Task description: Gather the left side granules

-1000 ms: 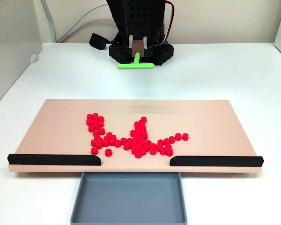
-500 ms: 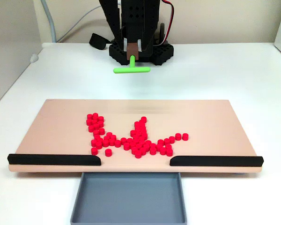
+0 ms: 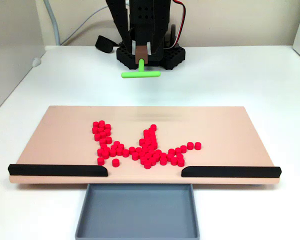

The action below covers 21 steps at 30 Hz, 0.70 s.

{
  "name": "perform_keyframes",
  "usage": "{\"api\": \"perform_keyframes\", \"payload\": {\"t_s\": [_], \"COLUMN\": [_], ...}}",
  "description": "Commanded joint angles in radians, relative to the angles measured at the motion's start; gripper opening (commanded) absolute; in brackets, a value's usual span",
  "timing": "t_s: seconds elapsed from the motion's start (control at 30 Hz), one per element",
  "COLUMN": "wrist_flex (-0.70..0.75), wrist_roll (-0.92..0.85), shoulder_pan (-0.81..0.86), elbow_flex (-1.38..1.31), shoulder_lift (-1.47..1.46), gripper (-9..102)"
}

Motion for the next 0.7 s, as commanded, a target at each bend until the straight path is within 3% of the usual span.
{"api": "perform_keyframes", "payload": {"t_s": [0.0, 0.67], "wrist_flex": [-0.006, -0.006], "wrist_roll": [-0.005, 0.009], "shoulder_pan": [0.003, 0.000], "elbow_flex": [-0.012, -0.006], "shoulder_lift": [0.028, 0.014], "gripper": [0, 0]}}
